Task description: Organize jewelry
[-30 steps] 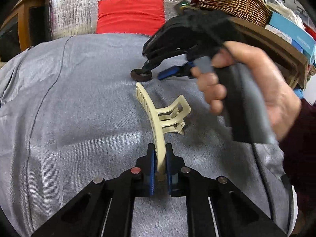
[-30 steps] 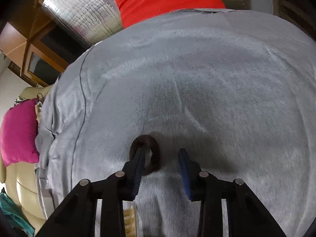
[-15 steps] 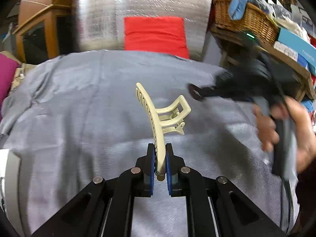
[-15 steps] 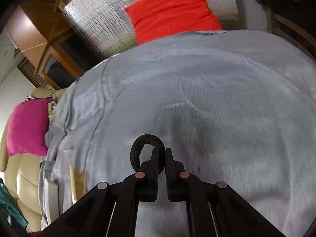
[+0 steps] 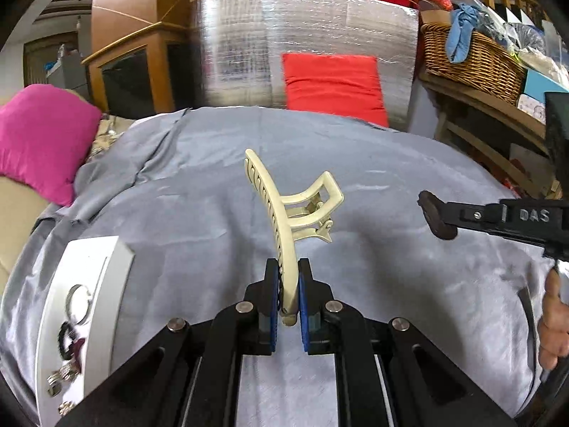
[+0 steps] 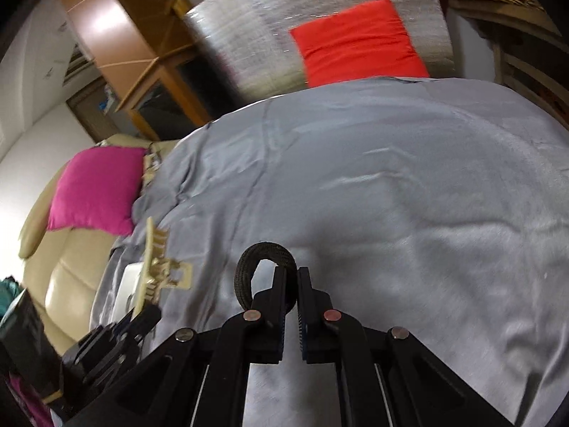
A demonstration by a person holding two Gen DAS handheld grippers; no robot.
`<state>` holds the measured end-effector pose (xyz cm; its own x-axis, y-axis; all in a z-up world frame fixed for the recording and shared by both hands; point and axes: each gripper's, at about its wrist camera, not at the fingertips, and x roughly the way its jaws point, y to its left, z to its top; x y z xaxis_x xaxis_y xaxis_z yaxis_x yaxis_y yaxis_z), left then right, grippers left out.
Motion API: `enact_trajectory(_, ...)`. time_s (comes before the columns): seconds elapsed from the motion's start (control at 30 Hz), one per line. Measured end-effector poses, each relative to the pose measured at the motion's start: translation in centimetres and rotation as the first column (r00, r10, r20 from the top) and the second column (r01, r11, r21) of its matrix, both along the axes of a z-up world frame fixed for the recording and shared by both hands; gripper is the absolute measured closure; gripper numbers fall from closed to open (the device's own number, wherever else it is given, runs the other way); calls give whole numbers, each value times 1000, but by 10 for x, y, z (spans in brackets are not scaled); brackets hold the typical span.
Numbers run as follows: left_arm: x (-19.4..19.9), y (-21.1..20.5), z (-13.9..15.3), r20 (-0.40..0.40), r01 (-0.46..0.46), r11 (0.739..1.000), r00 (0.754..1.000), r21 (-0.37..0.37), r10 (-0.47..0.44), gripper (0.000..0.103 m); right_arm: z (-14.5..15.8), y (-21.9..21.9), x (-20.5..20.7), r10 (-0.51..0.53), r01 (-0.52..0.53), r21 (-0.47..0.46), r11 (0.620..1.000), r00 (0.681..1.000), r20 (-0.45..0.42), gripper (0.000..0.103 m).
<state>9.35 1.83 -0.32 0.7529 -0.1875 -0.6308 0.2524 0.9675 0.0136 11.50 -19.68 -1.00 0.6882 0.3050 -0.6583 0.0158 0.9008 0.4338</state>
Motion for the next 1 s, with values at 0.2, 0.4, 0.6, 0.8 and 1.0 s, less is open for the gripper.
enact_trajectory(0.2, -11, 20, 1, 15, -33, 999, 999, 14, 33, 93, -2, 31, -16, 44, -44, -2, 999, 999, -2, 97)
enact_trajectory(0.4, -10, 23, -9, -5, -38, 998, 999, 58, 38, 93, -22, 44, -13, 61, -60, 8, 998, 997, -47, 97)
enact_trajectory(0.6, 5, 17, -41, -124, -18, 995, 992, 97, 30, 93, -55, 46, 0, 50, -52, -6, 999, 986, -161, 96)
enact_trajectory(0.8, 19, 12, -83, -271, 0, 993, 962, 114, 31, 90, -78, 57, 8, 18, -56, -147, 988, 969, -247, 96)
enact_trajectory(1.0, 19, 13, -86, -289, 6, 994, 957, 109, 26, 87, -92, 63, 11, 19, -76, -195, 978, 959, -282, 93)
